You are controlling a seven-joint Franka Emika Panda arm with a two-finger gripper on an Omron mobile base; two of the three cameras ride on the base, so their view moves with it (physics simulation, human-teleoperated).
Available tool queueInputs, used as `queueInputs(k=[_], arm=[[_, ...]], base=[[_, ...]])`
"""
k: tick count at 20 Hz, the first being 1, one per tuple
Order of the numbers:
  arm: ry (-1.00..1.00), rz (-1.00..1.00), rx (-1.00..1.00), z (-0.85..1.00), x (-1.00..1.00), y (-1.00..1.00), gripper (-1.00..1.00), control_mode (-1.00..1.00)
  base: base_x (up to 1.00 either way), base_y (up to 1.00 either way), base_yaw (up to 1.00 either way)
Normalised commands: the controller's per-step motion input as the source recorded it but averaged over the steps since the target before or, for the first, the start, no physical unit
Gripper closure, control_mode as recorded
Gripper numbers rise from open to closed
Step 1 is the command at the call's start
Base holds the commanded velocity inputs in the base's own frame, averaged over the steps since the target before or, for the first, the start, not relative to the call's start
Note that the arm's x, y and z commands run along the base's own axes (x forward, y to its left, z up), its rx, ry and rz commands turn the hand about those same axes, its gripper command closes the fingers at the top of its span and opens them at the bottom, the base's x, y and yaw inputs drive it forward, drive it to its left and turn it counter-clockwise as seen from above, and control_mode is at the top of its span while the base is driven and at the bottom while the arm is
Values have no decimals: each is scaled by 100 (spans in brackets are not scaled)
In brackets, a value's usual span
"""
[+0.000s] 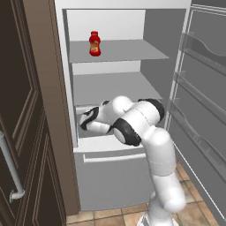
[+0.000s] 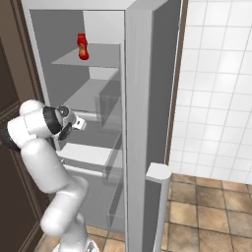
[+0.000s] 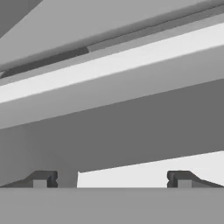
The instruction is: Place the lemon wedge and tomato inside the fridge drawer. Close the drawer after placing the vegetables.
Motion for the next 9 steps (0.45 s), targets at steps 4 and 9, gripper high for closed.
queueInputs(k=[4,9], arm=[[0,-2,0,44,-91,0,-100,-100],[0,-4,0,76,-87,-1,-100,-100]], base=[[0,0,0],[0,0,0]])
